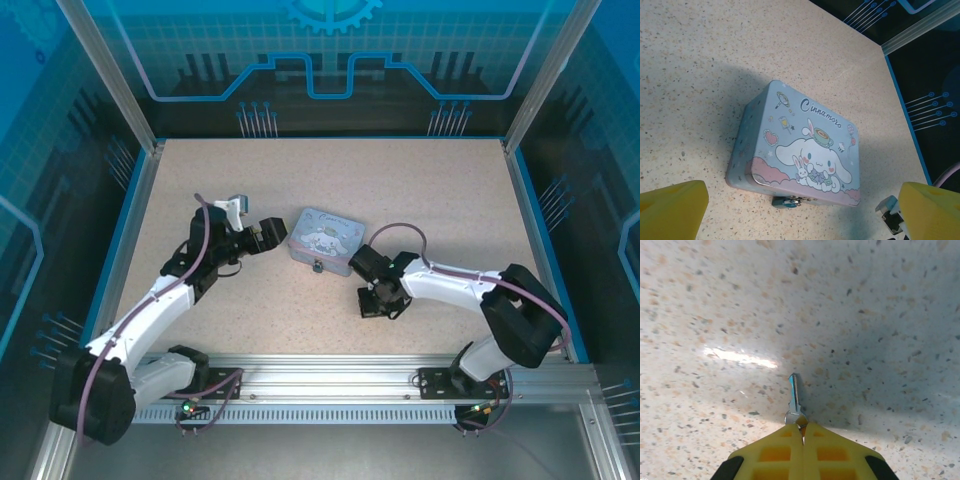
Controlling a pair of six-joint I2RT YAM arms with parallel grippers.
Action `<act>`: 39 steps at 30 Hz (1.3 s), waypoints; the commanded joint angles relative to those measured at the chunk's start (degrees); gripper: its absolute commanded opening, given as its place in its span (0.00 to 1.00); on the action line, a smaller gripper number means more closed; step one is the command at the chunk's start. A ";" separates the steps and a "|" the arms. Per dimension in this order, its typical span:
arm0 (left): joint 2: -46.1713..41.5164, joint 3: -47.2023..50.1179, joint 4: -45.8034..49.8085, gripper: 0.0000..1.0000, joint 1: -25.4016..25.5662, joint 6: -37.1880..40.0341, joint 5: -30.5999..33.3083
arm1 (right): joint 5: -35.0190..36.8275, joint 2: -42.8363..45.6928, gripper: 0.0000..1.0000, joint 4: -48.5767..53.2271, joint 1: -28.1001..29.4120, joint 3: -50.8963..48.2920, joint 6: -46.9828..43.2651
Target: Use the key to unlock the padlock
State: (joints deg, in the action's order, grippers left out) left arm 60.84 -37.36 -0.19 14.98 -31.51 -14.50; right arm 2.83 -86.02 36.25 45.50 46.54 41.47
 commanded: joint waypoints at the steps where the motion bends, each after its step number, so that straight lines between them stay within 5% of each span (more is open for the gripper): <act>1: -2.36 0.45 1.06 0.99 -0.48 -0.44 -2.29 | 0.31 3.82 0.00 -4.16 0.80 -1.01 -4.37; 11: -4.06 2.03 -5.50 0.97 -0.05 -9.32 -11.71 | 0.90 13.73 0.00 -20.29 0.74 -0.40 -10.32; 22: -2.62 -1.91 -15.50 0.74 5.84 -12.62 -14.61 | -2.74 17.69 0.00 -48.31 1.16 0.60 -13.99; 39: 1.83 -6.84 -18.27 0.45 10.84 -12.41 -13.69 | -7.97 16.55 0.00 -53.75 2.74 2.99 -14.75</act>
State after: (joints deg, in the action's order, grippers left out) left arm 62.33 -42.28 -16.64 25.32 -43.68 -27.92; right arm -4.12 -69.93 -15.14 47.07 48.53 27.35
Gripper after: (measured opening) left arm 0.464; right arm 0.051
